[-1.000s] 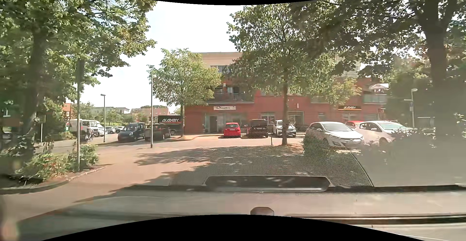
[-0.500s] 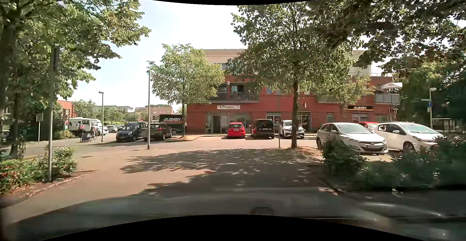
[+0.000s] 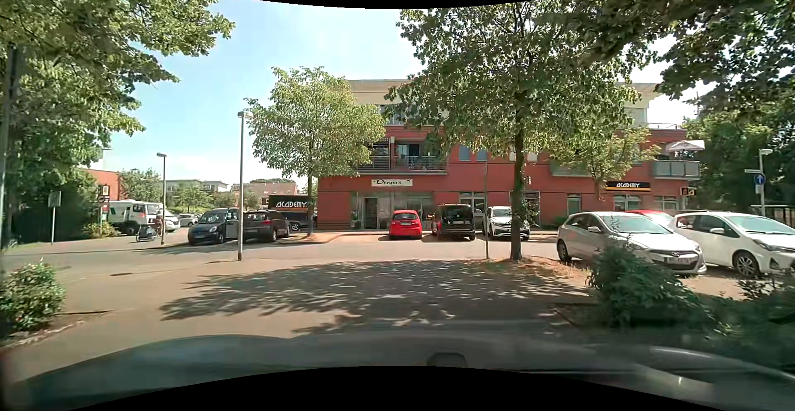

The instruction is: Follow the waypoints while adhering to traffic rules and regulations

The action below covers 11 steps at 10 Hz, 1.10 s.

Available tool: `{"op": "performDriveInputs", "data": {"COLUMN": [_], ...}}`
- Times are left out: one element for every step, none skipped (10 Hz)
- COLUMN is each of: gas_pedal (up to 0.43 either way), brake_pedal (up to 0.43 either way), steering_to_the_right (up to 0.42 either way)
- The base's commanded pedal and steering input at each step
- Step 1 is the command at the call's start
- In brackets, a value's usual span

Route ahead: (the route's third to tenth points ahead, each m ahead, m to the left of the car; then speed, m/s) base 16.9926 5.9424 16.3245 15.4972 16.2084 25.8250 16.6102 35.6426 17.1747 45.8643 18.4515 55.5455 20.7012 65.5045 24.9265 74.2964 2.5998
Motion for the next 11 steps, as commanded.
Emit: {"op": "performDriveInputs", "data": {"gas_pedal": [0.02,0.008,0.008,0.0,0.0,0.0,0.0,0.0,0.0,0.0,0.0], "brake_pedal": [0.018,0.018,0.018,0.018,0.018,0.018,0.018,0.018,0.018,0.018,0.018], "steering_to_the_right": [-0.011,-0.01,-0.01,-0.01,-0.01,-0.01,-0.01,-0.009,-0.009,-0.009,-0.008]}}
